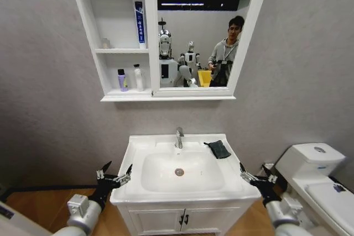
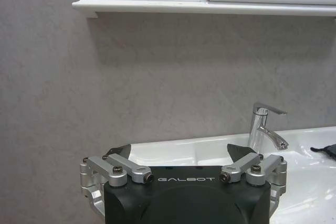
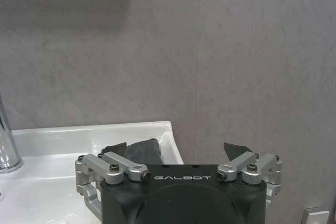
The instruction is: Move facial cleanser and shampoo from washbasin to cabinet, then wipe washbasin with towel.
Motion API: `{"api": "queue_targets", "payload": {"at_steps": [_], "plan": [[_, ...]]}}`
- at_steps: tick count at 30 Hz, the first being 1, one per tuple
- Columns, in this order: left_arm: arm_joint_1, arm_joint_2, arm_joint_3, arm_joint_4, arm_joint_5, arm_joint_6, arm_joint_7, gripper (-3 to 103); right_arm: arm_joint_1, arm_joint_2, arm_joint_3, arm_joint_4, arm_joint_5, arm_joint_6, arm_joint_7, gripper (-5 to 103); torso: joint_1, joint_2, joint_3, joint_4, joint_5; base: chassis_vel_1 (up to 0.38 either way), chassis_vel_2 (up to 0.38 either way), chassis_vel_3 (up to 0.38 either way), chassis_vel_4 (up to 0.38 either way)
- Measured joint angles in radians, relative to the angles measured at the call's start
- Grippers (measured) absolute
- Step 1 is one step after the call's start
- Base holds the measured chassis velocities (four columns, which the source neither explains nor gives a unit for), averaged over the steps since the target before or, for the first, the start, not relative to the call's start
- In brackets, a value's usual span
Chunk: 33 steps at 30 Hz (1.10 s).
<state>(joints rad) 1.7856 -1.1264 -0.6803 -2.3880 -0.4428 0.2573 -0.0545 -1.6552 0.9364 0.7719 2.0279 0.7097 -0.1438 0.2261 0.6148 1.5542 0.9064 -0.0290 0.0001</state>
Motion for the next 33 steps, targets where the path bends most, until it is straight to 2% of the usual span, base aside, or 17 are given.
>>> {"api": "queue_targets", "payload": {"at_steps": [1,4,6,10,16,18,19,20,21,24,33], "plan": [[0.0,0.0,0.0,0.0,0.0,0.0,0.0,100,0.08,-0.048,-0.009,-0.075,0.058,-0.039,-0.026,100,0.0,0.0,0.0,0.0,0.0002,0.065,-0.03,-0.038,0.057],[0.0,0.0,0.0,0.0,0.0,0.0,0.0,100,0.13,-0.073,-0.024,-0.119,0.099,-0.059,-0.038,100,0.0,0.0,0.0,0.0003,0.0002,0.022,-0.01,-0.013,0.019],[0.0,0.0,0.0,0.0,0.0,0.0,0.0,100,0.258,-0.127,-0.075,-0.228,0.171,-0.1,-0.1,100,0.001,0.0,0.0,0.0001,0.0001,0.0,0.0,0.0,0.0],[0.0,0.0,0.0,0.0,0.0,0.0,0.0,100,0.369,-0.149,-0.142,-0.324,0.187,-0.128,-0.166,100,0.001,0.0,0.0,-0.0002,-0.0001,0.0,0.0,0.0,0.0],[0.0,0.0,0.0,0.0,0.0,0.0,0.0,100,0.526,-0.148,-0.264,-0.461,0.153,-0.131,-0.184,100,0.001,0.0,0.0,-0.0001,-0.0001,0.0,0.0,0.0,0.0],[0.0,0.0,0.0,0.0,0.0,0.0,0.0,100,0.623,-0.137,-0.359,-0.548,0.131,-0.126,-0.2,100,0.001,0.0,0.0,-0.0001,-0.0002,0.0,0.0,0.0,0.0],[0.0,0.0,0.0,0.0,0.0,0.0,0.0,100,0.623,-0.137,-0.359,-0.548,0.131,-0.126,-0.2,100,0.001,0.0,0.0,-0.0001,-0.0002,0.0,0.0,0.0,0.0],[0.0,0.0,0.0,0.0,0.0,0.0,0.0,100,0.677,-0.124,-0.422,-0.592,0.115,-0.118,-0.202,100,0.001,0.0,0.0,-0.0001,-0.0001,0.0,0.0,0.0,0.0],[0.0,0.0,0.0,0.0,0.0,0.0,0.0,100,0.677,-0.124,-0.422,-0.592,0.115,-0.118,-0.202,100,0.001,0.0,0.0,-0.0001,-0.0001,0.0,0.0,0.0,0.0],[0.0,0.0,0.0,0.0,0.0,0.0,0.0,100,0.758,-0.089,-0.524,-0.656,0.083,-0.112,-0.196,100,0.001,0.0,0.0,0.0001,0.0,0.0,0.0,0.0,0.0],[0.0,0.0,0.0,0.0,0.0,0.0,0.0,100,0.856,-0.046,-0.618,-0.779,0.006,-0.059,-0.18,100,0.001,0.0,0.0,-0.0003,-0.0002,0.0,0.0,0.0,0.0]]}}
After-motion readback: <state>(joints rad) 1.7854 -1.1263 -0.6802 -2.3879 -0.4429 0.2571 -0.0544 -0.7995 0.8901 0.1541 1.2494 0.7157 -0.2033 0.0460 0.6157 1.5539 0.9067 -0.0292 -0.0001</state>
